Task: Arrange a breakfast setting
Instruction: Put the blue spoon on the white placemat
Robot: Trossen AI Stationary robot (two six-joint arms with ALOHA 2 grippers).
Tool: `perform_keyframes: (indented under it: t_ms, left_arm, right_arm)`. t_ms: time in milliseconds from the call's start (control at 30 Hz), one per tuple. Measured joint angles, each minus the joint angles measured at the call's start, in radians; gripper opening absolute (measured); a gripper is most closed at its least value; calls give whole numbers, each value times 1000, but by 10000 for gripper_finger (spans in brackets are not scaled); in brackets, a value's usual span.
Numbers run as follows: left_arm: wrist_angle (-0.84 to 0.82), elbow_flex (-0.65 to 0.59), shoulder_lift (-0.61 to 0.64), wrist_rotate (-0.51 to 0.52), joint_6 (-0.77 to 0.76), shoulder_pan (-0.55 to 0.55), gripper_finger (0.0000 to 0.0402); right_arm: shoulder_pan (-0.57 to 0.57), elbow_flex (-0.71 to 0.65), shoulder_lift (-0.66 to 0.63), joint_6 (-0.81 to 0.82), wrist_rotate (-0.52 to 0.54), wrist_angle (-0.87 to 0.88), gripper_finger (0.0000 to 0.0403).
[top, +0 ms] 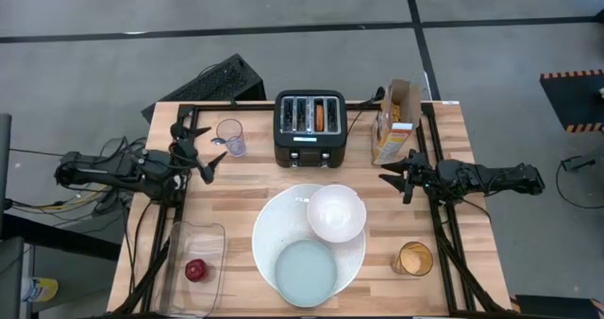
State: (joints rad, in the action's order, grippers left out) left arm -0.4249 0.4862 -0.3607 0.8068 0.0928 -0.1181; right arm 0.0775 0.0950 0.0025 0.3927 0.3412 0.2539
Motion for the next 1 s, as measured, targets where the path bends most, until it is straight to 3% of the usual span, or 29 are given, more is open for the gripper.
perform_keyframes:
  t_ms: [133, 300, 667, 1000]
  left_arm:
    - [118, 0, -32, -7, 25, 0, 399]
    - [167, 31, -58, 3, 175, 0, 399]
    - [-55, 71, -67, 54, 422, 0, 399]
    - [-200, 70, -138, 12, 429, 2, 399]
  right_arm:
    - [0, 0, 0, 0, 0, 0, 208]
    - [0, 0, 0, 0, 0, 0, 208]
    - [0, 0, 0, 0, 0, 0, 208]
    - [0, 0, 0, 0, 0, 0, 208]
